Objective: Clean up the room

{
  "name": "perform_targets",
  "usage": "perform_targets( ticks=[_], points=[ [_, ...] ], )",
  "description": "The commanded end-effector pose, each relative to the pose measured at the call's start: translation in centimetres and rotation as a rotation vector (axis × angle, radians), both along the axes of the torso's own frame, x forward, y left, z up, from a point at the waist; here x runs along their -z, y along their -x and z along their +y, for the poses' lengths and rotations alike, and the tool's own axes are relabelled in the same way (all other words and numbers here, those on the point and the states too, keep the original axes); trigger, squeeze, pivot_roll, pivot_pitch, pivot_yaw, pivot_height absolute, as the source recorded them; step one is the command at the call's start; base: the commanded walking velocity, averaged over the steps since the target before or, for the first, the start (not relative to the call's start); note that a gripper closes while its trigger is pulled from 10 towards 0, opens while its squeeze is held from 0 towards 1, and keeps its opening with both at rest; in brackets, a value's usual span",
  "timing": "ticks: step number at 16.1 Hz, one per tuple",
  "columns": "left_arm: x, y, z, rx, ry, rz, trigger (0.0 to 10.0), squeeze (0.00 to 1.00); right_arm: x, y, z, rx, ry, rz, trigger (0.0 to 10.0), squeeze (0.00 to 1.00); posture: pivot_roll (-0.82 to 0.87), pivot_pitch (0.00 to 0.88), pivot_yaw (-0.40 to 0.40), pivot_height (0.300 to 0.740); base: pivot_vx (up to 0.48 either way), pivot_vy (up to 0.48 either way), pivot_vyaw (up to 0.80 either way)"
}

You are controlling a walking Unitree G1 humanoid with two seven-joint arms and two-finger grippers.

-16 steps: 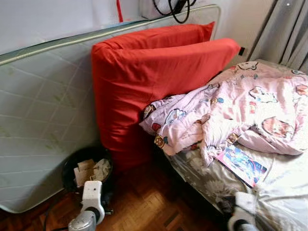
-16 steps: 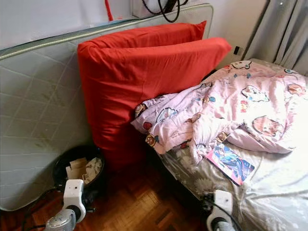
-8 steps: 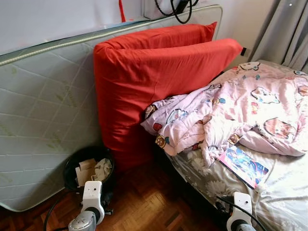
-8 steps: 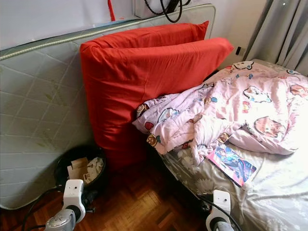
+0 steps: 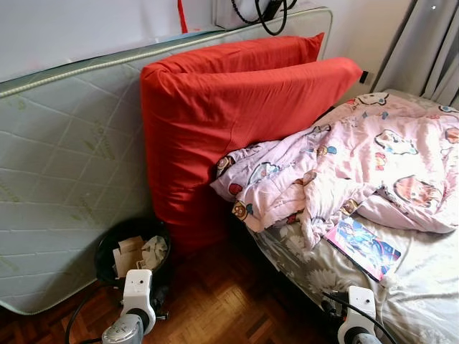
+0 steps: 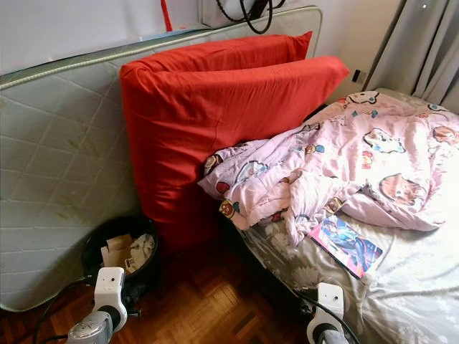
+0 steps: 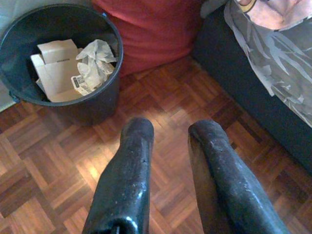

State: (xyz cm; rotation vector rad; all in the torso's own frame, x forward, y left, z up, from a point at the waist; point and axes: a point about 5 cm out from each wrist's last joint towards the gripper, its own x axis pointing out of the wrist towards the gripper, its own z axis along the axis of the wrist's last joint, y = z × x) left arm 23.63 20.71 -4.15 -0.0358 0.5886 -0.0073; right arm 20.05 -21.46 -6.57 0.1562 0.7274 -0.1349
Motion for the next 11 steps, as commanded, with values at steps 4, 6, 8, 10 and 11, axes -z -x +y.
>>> perform_targets(
  ticks=[4,6,8,10,11],
  points=[
    [3.1,6.2,3.1,-0.056,-0.029,0.224,10.0,0.00,0.7,3.4,-4.8,0.077,0.045,0.154,10.0,0.00,0.02,0.000,-0.014,0.740,0.000,0.000,0.00],
    [3.3,6.6,3.3,-0.085,-0.019,0.240,10.0,0.00,1.2,3.4,-3.1,0.049,0.033,0.165,10.0,0.00,0.03,0.000,-0.012,0.740,0.000,0.000,0.00],
    [3.2,6.1,3.0,-0.097,-0.014,0.242,10.0,0.00,1.8,3.5,-1.1,0.041,0.020,0.175,10.0,0.00,0.02,0.000,-0.032,0.740,0.000,0.000,0.00],
    [3.1,5.3,2.3,-0.095,-0.009,0.237,10.0,0.00,1.7,3.7,-1.6,0.036,0.019,0.177,10.0,0.00,0.01,0.000,-0.035,0.740,0.000,0.000,0.00],
    [3.0,4.7,1.5,-0.086,-0.004,0.232,10.0,0.00,1.6,4.0,-2.7,0.035,0.026,0.179,10.0,0.00,0.02,0.000,-0.028,0.740,0.000,0.000,0.00]
  ],
)
